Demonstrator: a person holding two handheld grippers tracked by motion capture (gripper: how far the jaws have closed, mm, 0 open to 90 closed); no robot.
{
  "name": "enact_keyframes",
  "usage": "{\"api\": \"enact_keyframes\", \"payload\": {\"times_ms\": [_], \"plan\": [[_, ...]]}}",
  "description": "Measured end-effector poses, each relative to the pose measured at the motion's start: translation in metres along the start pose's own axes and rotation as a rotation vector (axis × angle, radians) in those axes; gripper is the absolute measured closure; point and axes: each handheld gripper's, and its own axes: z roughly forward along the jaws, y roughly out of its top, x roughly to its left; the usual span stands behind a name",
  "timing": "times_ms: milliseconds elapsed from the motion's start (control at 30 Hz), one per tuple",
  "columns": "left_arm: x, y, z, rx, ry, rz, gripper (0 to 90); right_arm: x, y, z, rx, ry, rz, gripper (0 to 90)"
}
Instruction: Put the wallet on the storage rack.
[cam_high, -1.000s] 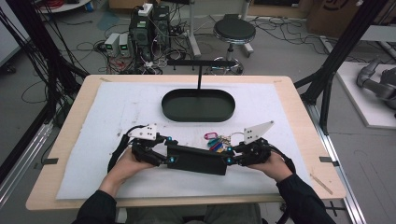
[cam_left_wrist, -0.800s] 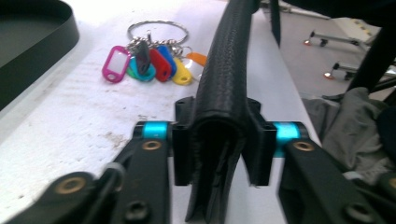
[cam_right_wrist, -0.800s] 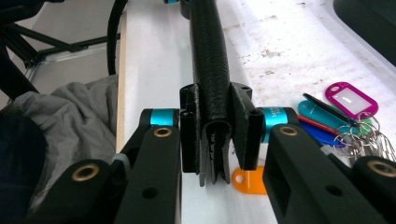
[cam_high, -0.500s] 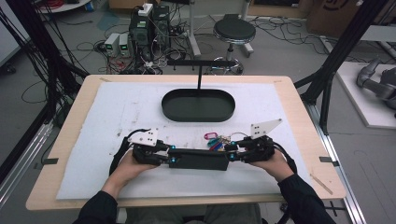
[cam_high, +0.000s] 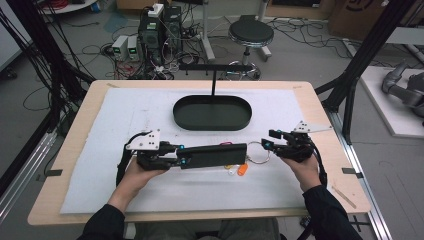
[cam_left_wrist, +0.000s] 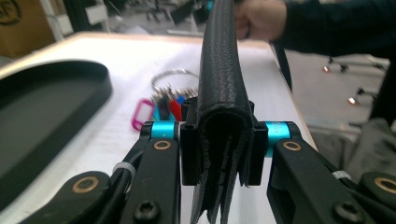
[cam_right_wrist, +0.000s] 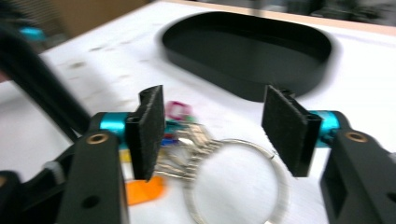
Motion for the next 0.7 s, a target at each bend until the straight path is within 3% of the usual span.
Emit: {"api": "enact_keyframes", "payload": {"times_ms": [133,267,433,700], "plan": [[0.003,0.008,-0.001,-0.023,0.068,-0.005,74.0,-0.011,-0.004,-0.007,-0.008,-0.105,0.032,36.8],[0.008,0.014,-0.001,-0.022,0.123,0.0,74.0,-0.017,-0.007,-0.01,-0.004,-0.161,0.056,35.0],[0.015,0.021,0.001,0.009,0.196,0.01,74.0,-0.022,-0.01,-0.01,0.01,-0.195,0.073,34.6],[0.029,0.031,0.008,0.015,0.284,0.034,74.0,-0.024,-0.011,-0.007,0.029,-0.22,0.063,34.1]]}}
